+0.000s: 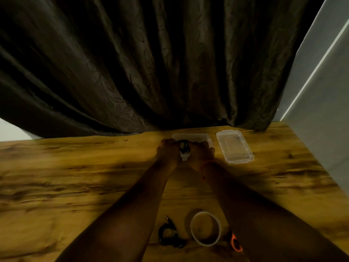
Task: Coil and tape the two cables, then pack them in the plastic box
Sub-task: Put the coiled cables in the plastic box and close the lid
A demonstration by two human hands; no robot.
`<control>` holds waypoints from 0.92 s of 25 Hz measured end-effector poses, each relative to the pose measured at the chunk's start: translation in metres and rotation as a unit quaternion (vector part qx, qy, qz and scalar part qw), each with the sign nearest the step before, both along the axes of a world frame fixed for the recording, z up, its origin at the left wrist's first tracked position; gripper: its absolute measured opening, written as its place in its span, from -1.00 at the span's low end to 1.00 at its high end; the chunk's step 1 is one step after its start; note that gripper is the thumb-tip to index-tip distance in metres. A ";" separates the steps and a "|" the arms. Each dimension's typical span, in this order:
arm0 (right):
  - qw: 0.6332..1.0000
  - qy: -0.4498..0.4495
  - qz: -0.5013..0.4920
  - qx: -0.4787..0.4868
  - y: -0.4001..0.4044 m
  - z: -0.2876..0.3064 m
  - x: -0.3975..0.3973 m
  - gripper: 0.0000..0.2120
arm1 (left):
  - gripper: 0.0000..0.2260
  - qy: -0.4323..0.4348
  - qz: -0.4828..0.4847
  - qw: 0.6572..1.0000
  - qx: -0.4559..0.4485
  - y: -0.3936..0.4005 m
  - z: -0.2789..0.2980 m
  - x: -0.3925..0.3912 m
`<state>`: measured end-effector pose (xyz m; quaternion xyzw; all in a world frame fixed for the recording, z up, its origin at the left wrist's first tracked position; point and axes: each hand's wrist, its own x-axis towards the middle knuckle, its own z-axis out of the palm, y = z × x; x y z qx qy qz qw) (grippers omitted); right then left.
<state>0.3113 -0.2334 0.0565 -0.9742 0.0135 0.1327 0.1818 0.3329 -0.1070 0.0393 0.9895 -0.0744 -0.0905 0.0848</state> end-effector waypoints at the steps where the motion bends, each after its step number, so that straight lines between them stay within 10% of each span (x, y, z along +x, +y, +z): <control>1: 1.000 0.009 0.007 -0.010 0.000 0.000 0.002 -0.49 | -0.47 -0.002 -0.005 1.000 0.019 -0.002 0.001 0.002; 8: 0.994 -0.014 0.074 -0.075 -0.002 0.003 -0.001 -0.52 | -0.52 -0.023 -0.004 0.998 0.059 -0.007 0.005 -0.004; 12: 0.981 -0.173 0.091 0.006 -0.011 0.007 -0.040 -0.61 | -0.65 -0.098 0.066 0.981 -0.152 0.019 0.002 -0.038; 18: 0.950 -0.061 0.307 -0.027 0.015 -0.034 -0.152 -0.55 | -0.68 0.072 0.031 0.990 -0.121 0.071 -0.012 -0.164; 23: 0.959 0.013 0.271 -0.087 0.046 -0.032 -0.164 -0.61 | -0.54 0.158 -0.004 0.984 -0.076 0.082 -0.023 -0.207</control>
